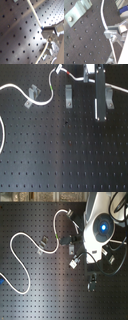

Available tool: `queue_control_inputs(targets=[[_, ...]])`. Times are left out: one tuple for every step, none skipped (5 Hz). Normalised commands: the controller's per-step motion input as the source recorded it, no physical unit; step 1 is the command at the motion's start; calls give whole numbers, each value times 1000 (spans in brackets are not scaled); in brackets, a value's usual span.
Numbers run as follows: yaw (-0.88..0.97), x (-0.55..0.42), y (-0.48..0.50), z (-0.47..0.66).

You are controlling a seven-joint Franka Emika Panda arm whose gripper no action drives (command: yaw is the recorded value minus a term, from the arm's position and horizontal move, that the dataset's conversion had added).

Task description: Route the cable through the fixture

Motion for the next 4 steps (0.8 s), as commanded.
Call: queue_control_inputs(targets=[[0,231,53,-2],[31,381,41,-65],[54,430,68,-158],[180,395,171,-188]])
